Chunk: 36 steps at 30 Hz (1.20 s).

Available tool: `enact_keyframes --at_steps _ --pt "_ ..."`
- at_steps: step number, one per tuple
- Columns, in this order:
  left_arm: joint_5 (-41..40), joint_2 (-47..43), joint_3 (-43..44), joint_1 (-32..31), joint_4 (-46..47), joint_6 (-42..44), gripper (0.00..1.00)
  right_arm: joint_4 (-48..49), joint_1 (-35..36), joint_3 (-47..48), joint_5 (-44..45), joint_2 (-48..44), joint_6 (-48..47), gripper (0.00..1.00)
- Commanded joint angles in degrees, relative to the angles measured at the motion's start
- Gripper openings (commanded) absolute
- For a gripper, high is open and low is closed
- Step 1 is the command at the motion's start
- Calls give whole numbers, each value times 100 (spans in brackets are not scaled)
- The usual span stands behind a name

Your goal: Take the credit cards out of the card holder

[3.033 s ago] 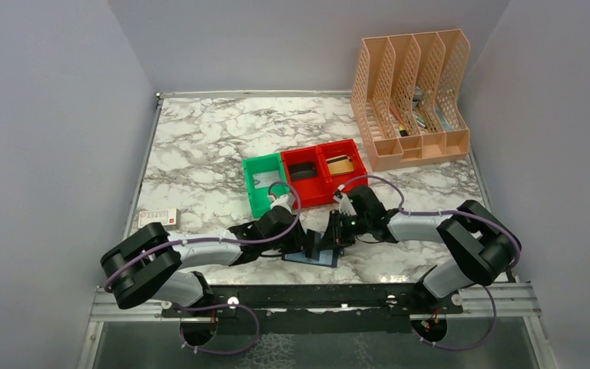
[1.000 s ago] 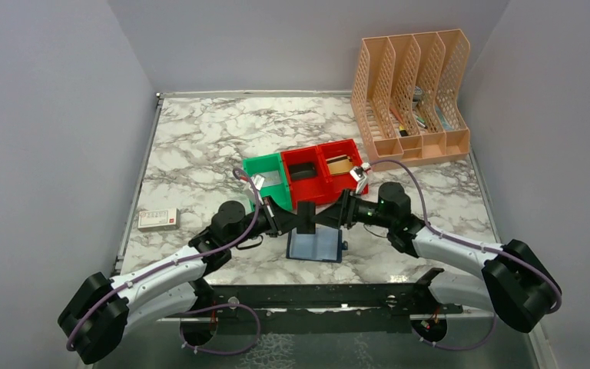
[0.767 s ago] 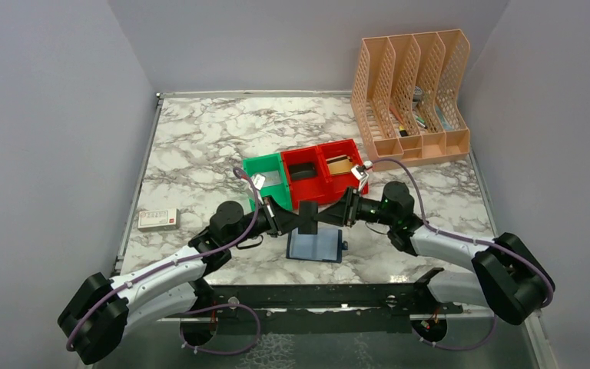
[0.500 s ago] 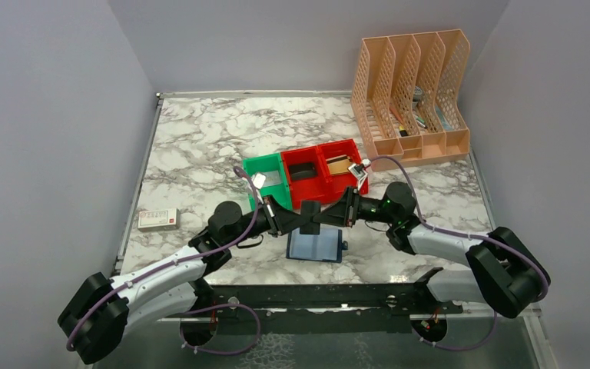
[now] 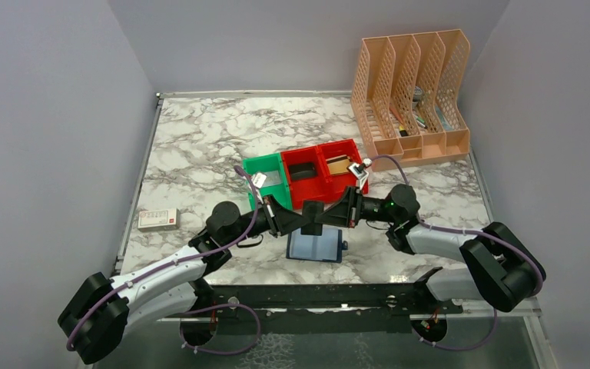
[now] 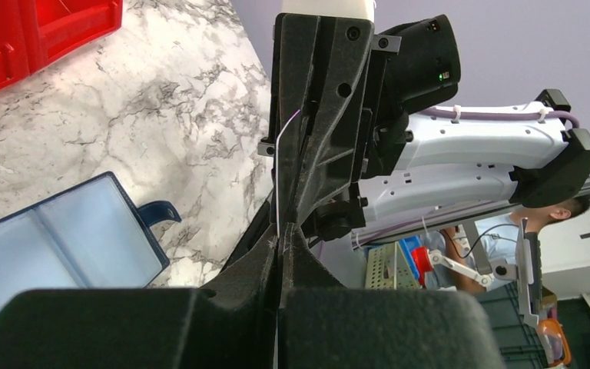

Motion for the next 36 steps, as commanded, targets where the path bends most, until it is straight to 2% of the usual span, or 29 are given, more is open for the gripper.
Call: enact_keyframes --at_steps 1,5,7,9,11,13,15,16,18,22,26,32,36 --pt "389 90 50 47 207 179 0 531 -26 -37 -276 25 76 1" --pt "351 81 12 46 200 195 0 514 -77 -105 -158 -43 70 1" --pt "295 38 -36 78 194 185 14 482 -131 -162 -76 -116 60 1" --pt "240 9 -94 116 183 175 34 245 -200 -178 10 -238 -71 1" --pt "99 -45 -150 138 82 179 52 -257 -273 -163 157 -430 -322 1" --pt "-85 -116 -183 154 -155 223 65 -875 -319 -117 392 -674 -640 1" --pt "-334 -219 -135 164 -727 386 77 -1585 -344 -24 711 -953 -1016 1" --pt "-490 -255 -54 164 -1099 517 88 -1986 -344 34 914 -1099 -1234 1" --pt "-851 -323 156 164 -2000 829 96 -2739 -349 140 1461 -1396 -1608 1" --pt "-1570 -474 724 164 -3672 1395 99 -3968 -344 391 2442 -1873 -2351 1" --pt "-2332 -684 1225 164 -4755 1804 99 -4381 -344 628 3067 -2061 -3000 1" --pt "-3795 -682 2097 164 -6098 2198 99 -4846 -344 1275 3119 -1737 -4205 1" --pt "-4331 -718 2413 164 -6338 2732 99 -4762 -318 1486 3074 -1449 -4816 1"
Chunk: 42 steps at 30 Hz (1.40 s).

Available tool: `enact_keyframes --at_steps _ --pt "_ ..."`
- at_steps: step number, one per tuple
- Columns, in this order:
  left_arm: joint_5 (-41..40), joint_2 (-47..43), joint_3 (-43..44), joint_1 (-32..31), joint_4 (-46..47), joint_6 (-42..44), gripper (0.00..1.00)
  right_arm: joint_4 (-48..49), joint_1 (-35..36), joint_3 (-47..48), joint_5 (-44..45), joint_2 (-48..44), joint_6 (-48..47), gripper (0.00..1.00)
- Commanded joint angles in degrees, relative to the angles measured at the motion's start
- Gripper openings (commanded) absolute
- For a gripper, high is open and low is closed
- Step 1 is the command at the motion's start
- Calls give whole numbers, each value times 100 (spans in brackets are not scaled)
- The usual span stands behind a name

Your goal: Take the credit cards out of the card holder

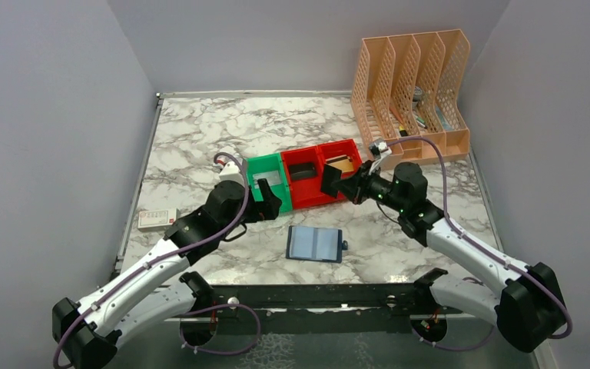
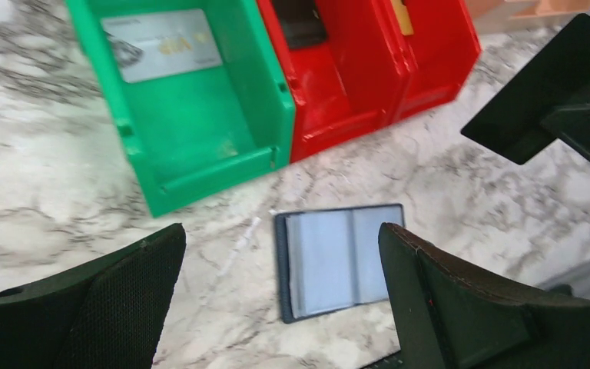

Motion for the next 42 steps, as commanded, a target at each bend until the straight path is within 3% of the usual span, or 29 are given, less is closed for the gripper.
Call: enact_keyframes --at_steps 1,8,15,19,24,33,42 --pt "-1203 -99 403 22 -780 853 99 -119 21 271 288 307 -1214 1" --pt "-1716 137 393 65 -844 1381 99 460 670 488 1407 940 -2828 1" --pt "-1753 593 761 378 -1257 1618 99 579 1233 1084 1534 1903 -4602 1" --pt "-1745 527 712 943 -1246 2047 99 265 1253 1596 1842 2477 -5066 1" --pt "-1039 471 455 1868 -961 2048 99 -170 1277 2162 2302 3141 -5674 1" --pt "-1579 539 475 1933 -944 2114 99 -332 1287 2730 2378 4044 -6635 1" --pt "-1594 638 513 1977 -965 2132 99 -486 1291 3180 2586 4700 -7149 1"
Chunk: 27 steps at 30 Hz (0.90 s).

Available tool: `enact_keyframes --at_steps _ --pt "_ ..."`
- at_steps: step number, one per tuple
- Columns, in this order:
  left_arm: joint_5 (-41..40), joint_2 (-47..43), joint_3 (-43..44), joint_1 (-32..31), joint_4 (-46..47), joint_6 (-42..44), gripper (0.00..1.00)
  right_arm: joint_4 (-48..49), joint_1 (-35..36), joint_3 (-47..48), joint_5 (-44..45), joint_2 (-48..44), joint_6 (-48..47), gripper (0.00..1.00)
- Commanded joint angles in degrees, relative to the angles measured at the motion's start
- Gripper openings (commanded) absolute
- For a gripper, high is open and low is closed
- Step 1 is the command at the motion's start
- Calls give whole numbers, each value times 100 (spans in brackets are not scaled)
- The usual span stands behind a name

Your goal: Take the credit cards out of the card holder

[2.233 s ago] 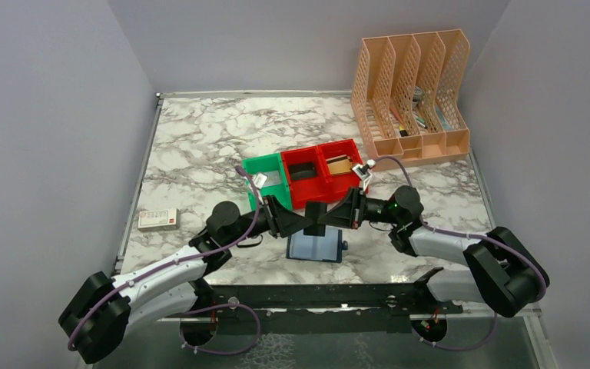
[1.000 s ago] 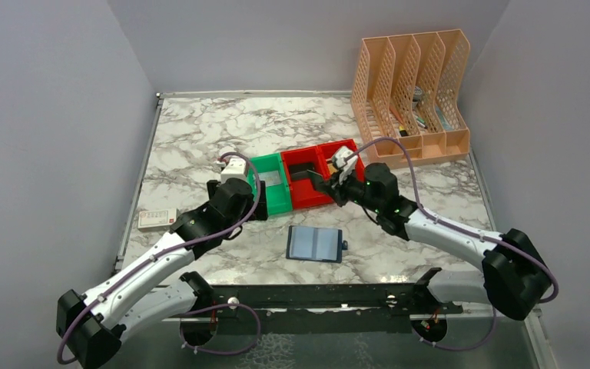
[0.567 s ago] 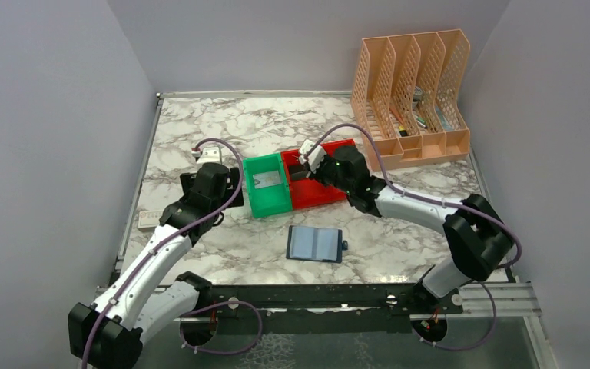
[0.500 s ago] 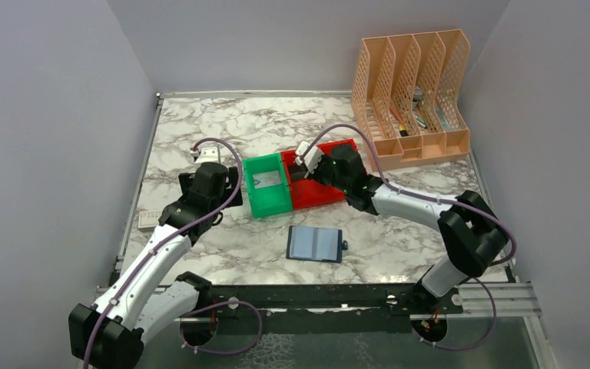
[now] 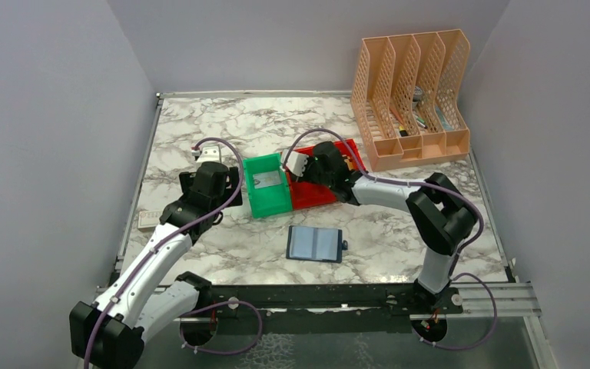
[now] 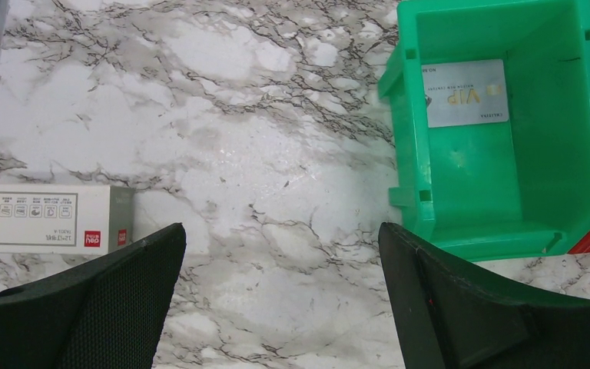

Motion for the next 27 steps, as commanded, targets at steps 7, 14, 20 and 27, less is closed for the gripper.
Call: enact_keyframes --at_steps 7,14,20,27 --pt "-133 42 2 104 110 128 99 -224 36 561 200 596 -809 1" --pt "38 68 19 146 111 227 99 -605 37 792 44 874 -968 1" --pt "144 139 37 170 106 267 99 -993 36 860 -150 875 -1089 14" --pt "254 191 46 195 106 290 99 -1154 37 1039 -235 949 -1001 18"
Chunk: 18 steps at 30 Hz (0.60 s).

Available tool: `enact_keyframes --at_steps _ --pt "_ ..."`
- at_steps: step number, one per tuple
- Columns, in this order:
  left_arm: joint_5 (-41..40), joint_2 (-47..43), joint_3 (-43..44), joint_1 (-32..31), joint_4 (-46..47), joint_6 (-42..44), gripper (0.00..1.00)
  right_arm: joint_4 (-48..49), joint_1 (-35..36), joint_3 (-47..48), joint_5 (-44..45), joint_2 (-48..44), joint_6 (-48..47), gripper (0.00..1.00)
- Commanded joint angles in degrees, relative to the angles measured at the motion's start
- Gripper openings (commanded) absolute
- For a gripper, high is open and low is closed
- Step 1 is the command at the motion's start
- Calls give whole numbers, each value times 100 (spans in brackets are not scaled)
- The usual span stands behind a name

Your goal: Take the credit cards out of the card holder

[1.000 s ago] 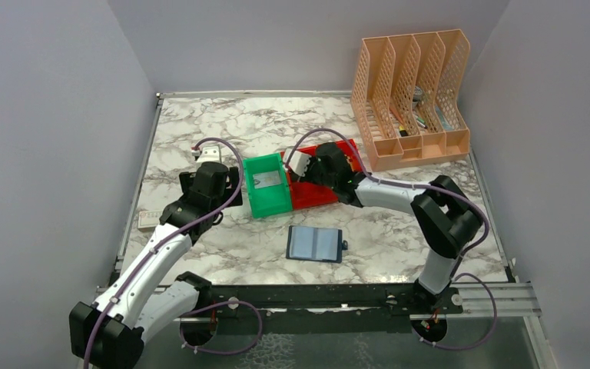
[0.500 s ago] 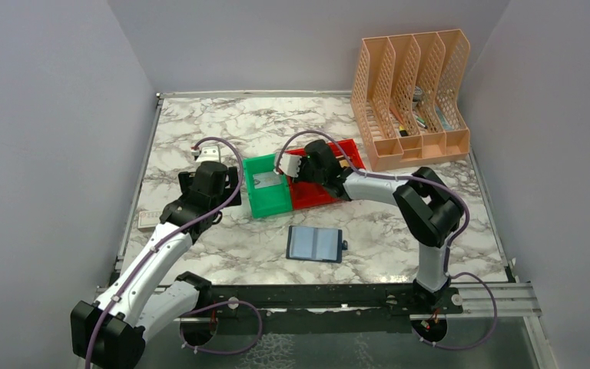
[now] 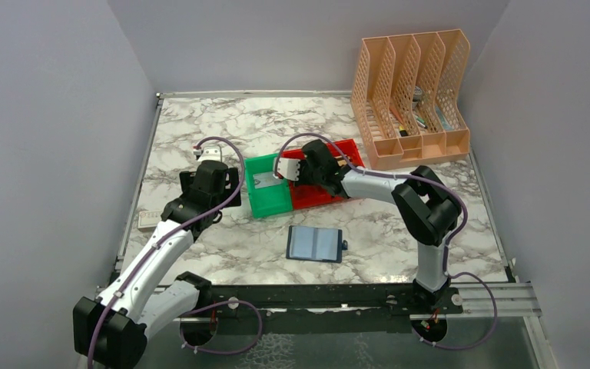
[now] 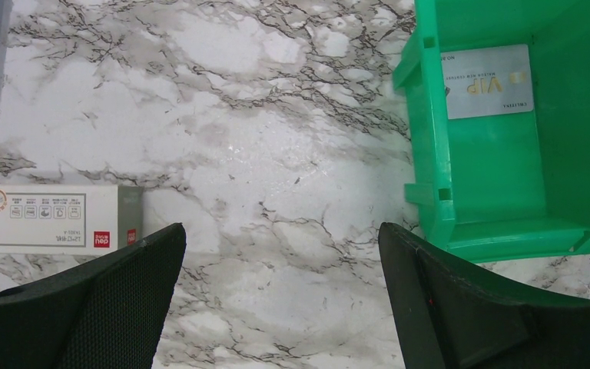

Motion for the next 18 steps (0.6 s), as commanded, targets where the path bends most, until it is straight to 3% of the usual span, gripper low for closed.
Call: enact_keyframes --at_steps 1,7,18 --pt "201 23 46 45 103 82 99 -105 32 202 -139 162 2 19" --pt "238 59 54 65 109 92 99 162 36 104 -214 81 74 25" --pt "317 148 69 79 101 98 99 415 37 8 -31 -104 377 26"
